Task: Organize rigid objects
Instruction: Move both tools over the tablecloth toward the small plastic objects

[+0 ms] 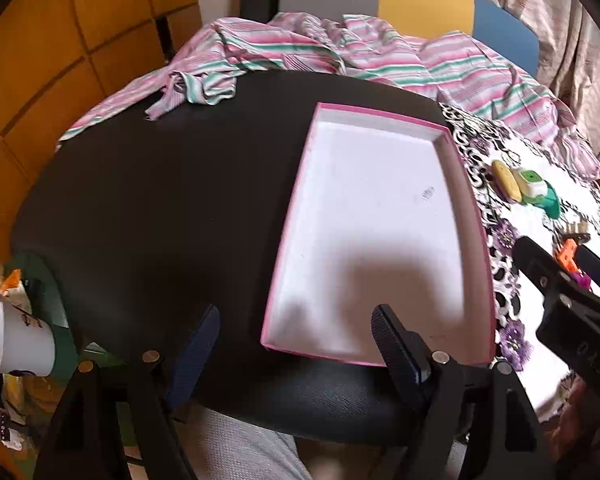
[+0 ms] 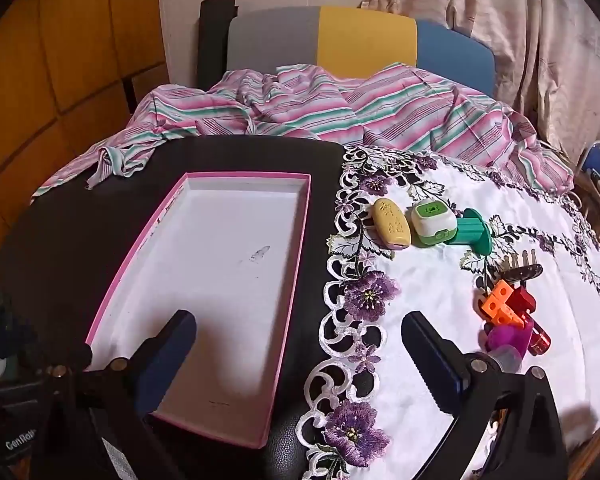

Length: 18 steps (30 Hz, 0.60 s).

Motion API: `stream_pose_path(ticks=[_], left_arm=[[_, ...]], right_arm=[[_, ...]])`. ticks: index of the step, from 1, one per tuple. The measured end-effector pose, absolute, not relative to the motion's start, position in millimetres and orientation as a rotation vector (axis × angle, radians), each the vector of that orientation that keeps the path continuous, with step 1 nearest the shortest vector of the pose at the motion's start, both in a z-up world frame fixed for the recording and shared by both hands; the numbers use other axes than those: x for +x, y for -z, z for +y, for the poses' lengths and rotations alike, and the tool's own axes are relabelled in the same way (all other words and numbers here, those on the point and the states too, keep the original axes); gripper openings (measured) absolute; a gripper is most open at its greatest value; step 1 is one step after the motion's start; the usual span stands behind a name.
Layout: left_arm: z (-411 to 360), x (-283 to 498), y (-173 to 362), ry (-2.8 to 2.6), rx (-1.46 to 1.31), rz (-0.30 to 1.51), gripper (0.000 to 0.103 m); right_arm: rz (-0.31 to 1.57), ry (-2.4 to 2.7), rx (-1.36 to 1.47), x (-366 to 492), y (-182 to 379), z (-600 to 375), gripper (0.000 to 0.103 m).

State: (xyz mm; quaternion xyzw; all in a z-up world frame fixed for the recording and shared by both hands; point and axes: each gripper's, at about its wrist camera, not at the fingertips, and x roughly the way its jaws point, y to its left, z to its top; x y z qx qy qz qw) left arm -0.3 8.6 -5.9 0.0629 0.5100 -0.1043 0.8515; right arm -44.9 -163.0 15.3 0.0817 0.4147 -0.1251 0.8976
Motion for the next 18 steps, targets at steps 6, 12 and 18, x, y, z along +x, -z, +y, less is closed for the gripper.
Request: stream_pose_path(ticks=[6,12,18], left_arm=[[5.5,-2.0,7.7,0.232,0.14,1.074,0.08],[10.7,-1.1,14.6,0.29,0.078,1.118,0.08],[18.7,0.4,19.4,0.307,0.003,1.132,0.079]], right_arm=[[0.853,0.26,0.172,-46.4,-15.5,-165.0,0.103],[0.855,0.259,0.175,-47.6,-14.2,-165.9,0.103],[0.861,0.265,0.179,-49.3,-12.1,-167.5,0.103]])
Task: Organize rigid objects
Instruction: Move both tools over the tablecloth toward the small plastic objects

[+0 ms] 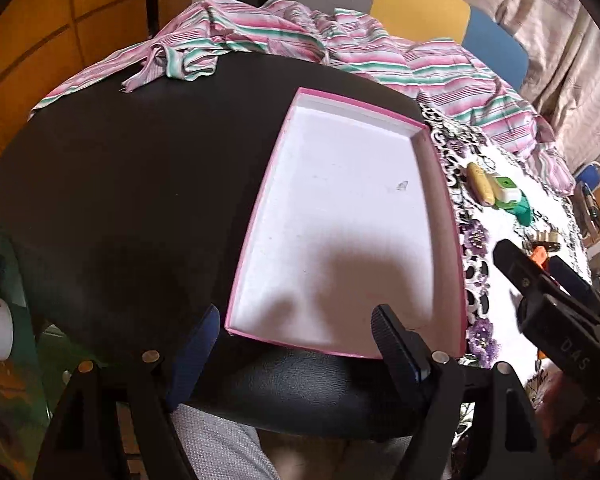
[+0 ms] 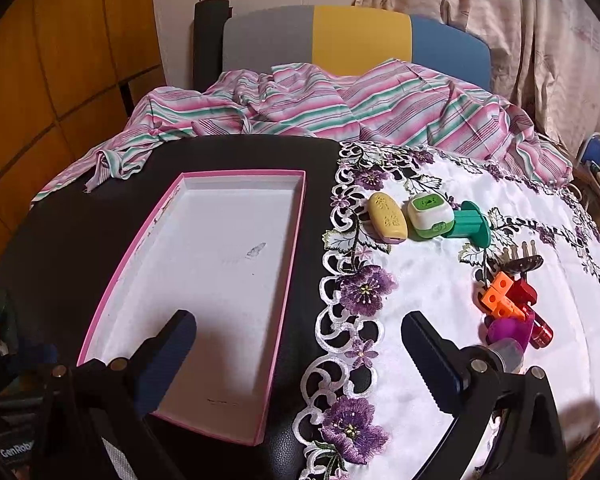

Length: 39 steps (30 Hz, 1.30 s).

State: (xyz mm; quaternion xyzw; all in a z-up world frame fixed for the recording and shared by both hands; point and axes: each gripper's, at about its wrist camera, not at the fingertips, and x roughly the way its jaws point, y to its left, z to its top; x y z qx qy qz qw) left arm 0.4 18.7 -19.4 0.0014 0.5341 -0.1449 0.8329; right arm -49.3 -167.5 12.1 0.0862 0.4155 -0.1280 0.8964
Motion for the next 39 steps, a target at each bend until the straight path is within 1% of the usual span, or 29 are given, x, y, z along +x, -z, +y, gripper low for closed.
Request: stream_pose_path(ticks=[4,5,7,15,17,20,23,26,28,30,32,34,35,39], left_arm=[[16.7,-0.9,19.8,0.267,0.053,1.121,0.078],[16.3,-1.1,19.6,0.263,0.064,1.118,0.074],[14.0,-1.2,20.7,0.261,0.092,1.125,0.071],[1.8,-11.5,32.2,0.341,0.105,1.174,0.071],[-2.8,-15.2,32.0,0.379,0.103,1.17,0.066],[-7.1,-18.0,34.1,0.463,0.058,1.194,0.066],[-9.5,-18.6,37.0,0.555,-0.056,1.231,0.066],[-17.8,-22.2,33.3,0.623,-0.094,1.218,0.067],[-31.8,-28.0,28.5,0.666,-0.018,1.182,0.068],[-50.7,-35.4,28.2,0.697,0.082,1.194,0.068],[-57.3,-41.0,25.4,0.736,0.087,1.199,0.067],[-66.7,-46.6,20.8,0.771,0.099,1.189,0.067],[-72.6,-48.7,18.7,0.773,0.112,1.179,0.066],[-100.6,-58.8,7.8,0.786,0.213,1.078,0.066]], right_arm=[[0.863,0.266,0.178,-50.2,-11.1,-167.5,0.103],[0.864,0.267,0.18,-50.4,-10.9,-167.7,0.103],[0.866,0.268,0.191,-51.9,-10.2,-169.6,0.103],[0.918,0.321,0.314,-60.2,-3.7,-196.4,0.103],[0.938,0.344,0.356,-64.9,-0.9,-209.7,0.103],[0.905,0.393,0.441,-80.3,-2.3,-235.4,0.103],[0.899,0.429,0.512,-90.9,-2.5,-260.8,0.103],[0.894,0.482,0.55,-98.4,-1.7,-284.2,0.103],[0.891,0.531,0.575,-105.3,0.4,-299.2,0.103],[0.886,0.561,0.608,-110.4,2.1,-314.0,0.103],[0.876,0.573,0.631,-115.1,1.7,-326.5,0.102],[0.862,0.591,0.645,-120.3,-0.8,-341.1,0.097],[0.863,0.617,0.643,-122.7,-2.0,-348.5,0.097],[0.889,0.713,0.668,-133.8,1.4,-372.6,0.097]])
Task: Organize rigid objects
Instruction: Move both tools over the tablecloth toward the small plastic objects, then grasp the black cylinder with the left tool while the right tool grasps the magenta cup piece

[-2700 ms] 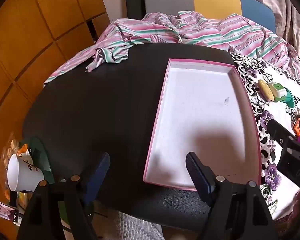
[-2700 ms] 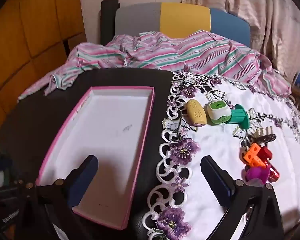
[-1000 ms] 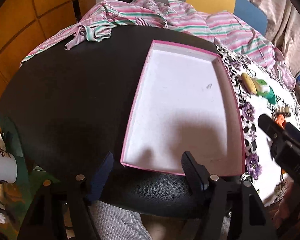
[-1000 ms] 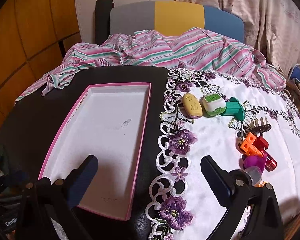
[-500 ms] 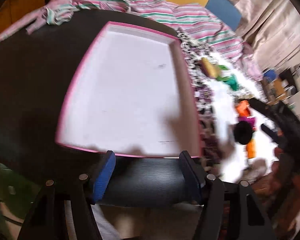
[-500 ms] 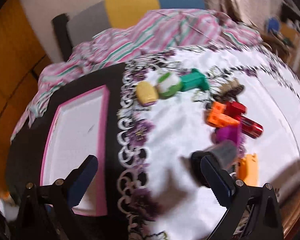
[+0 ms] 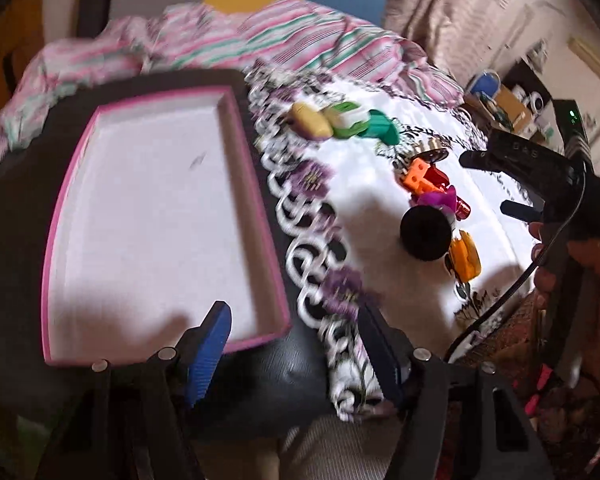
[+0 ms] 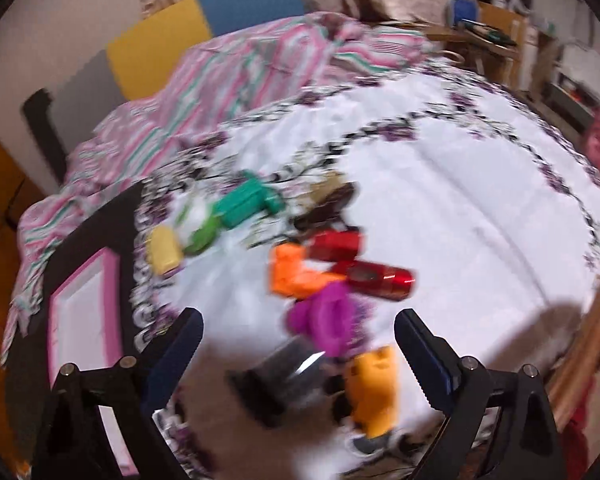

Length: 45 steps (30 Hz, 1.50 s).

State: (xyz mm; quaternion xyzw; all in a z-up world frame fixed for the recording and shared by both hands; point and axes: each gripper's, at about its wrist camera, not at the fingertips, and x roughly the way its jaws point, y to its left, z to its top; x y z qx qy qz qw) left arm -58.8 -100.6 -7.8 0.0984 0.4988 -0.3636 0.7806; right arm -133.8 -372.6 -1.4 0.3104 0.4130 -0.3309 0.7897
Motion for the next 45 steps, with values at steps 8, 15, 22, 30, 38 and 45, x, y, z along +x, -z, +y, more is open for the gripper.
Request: stream_pose_path(ticks=[8,15,22,30,38,45], left_arm=[[-173.9,-47.7,13.9,0.951,0.23,1.084,0.056],[-233.6,-57.0,10.4,1.075,0.305,1.032,0.056],[-282.0,-57.6,23.7,1.148,0.479,0.998,0.056],[-293.9,-70.2,41.0,1.157,0.562,0.961,0.057],[-249.6,-43.9,39.7,1.041,0.466,0.982,0.055],[-250.4,-41.4,34.2,1.06,0.443,1.021,0.053]], right_arm=[[0.882,0.736,0.732,-153.7,14.6,-390.3,0.094],[0.759,0.752,0.87,-176.3,14.8,-404.9,0.083],[0.681,0.74,0.904,-182.3,10.0,-407.3,0.082],[0.688,0.725,0.904,-183.0,11.9,-406.9,0.082],[0.712,0.707,0.898,-177.9,14.4,-404.4,0.085],[0.719,0.702,0.899,-177.2,15.9,-404.1,0.085]])
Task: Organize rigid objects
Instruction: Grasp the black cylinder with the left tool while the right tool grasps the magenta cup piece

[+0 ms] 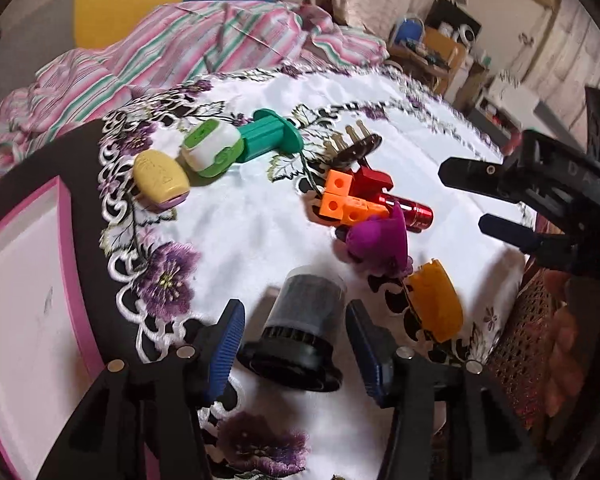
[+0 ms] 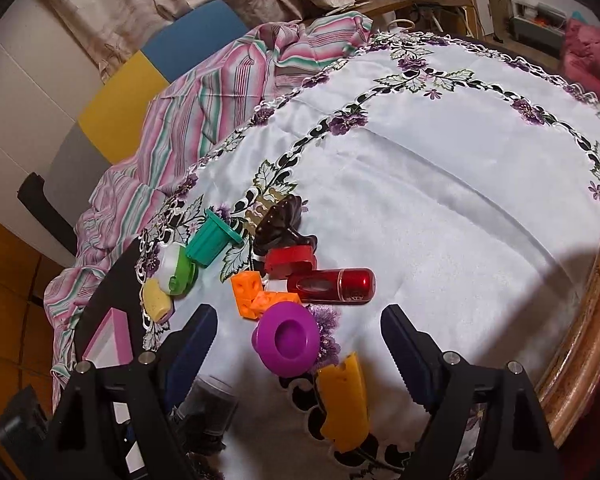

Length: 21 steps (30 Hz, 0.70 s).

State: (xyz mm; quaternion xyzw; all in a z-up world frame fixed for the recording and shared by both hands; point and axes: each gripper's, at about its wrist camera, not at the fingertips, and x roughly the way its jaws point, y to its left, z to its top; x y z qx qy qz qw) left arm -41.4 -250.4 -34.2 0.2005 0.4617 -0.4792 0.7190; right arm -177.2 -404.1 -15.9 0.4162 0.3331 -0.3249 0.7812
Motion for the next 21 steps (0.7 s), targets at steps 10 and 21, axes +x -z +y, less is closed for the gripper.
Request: stream_pose_path(ticks=[10,21], left_arm=[[-273.9,-49.4,59.0,1.044,0.583,1.09,0.043],[-217.0,-34.6,37.0,1.029,0.295,1.04,0.043]], right_arm=[[0.803,0.685,0.894,-169.3,22.4,-404.9,0.086],[0.969,0.644,0.866,-146.0,35.6,-403.2,0.086]])
